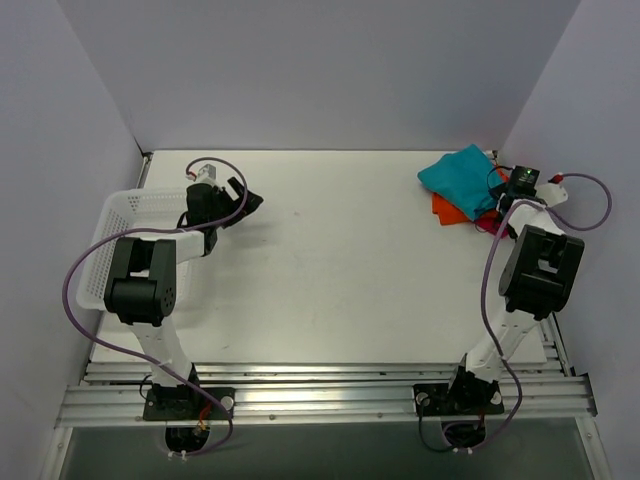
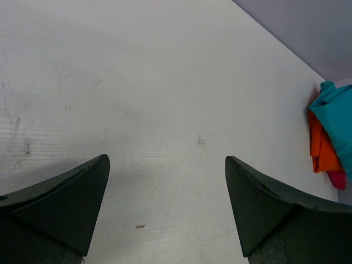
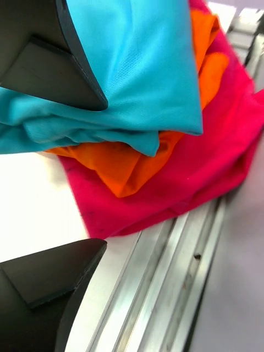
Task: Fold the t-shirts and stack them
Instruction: Put the neatly folded tshirt into the corner of the board with the right arm
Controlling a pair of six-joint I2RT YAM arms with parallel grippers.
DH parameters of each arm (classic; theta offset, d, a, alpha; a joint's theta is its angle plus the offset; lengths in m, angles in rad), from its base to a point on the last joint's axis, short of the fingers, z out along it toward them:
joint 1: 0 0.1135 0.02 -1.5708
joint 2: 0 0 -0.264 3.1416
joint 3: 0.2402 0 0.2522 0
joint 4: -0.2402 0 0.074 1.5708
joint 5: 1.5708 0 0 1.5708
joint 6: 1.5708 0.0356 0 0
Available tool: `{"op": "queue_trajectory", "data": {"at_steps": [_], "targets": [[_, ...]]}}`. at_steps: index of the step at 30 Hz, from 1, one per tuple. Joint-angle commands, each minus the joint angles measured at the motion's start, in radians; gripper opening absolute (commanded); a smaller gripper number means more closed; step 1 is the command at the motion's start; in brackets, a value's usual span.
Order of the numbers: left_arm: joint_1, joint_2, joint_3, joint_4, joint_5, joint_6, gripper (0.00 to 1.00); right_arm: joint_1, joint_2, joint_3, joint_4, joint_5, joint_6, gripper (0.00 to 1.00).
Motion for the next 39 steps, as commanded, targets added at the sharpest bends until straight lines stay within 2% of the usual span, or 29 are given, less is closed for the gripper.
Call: {"op": "queue_trajectory", "data": {"at_steps": [1,6,11,15,19,25,29,33,35,39], "targets": [[0.005,0.003,0.005,0.061,0.024,-0.003,0.95,0.012,-0.148,0.008,-0.093,0.114,0.004,0.96],[0.000,-0.009,-0.001,0.061,0.017,0.001,0.95,0.099,-0.348,-0.043,-0.120,0.209,0.010,0.96],[-0.018,-0.027,0.003,0.040,0.000,0.013,0.95,0.231,-0.495,-0.150,-0.013,0.131,-0.030,0.95],[-0.029,-0.034,0.022,0.011,-0.017,0.026,0.95,0.285,-0.469,-0.106,-0.068,0.135,-0.050,0.95],[-0.037,-0.058,0.014,-0.011,-0.037,0.039,0.95,0.270,-0.413,-0.075,-0.064,0.241,-0.067,0.97],[-0.043,-0.090,0.006,-0.034,-0.049,0.050,0.95,0.192,-0.169,0.058,-0.008,0.275,-0.082,0.96],[-0.044,-0.113,-0.004,-0.038,-0.066,0.059,0.95,0.167,-0.060,0.175,-0.080,0.281,-0.084,0.96],[-0.044,-0.112,-0.004,-0.037,-0.080,0.067,0.95,0.167,-0.102,0.102,-0.059,0.214,-0.055,0.96],[-0.044,-0.097,0.000,-0.031,-0.077,0.067,0.95,0.196,-0.159,0.010,-0.004,0.188,-0.045,0.96],[-0.046,-0.073,0.002,-0.014,-0.065,0.061,0.95,0.257,-0.230,-0.035,0.002,0.172,-0.058,0.96]]}}
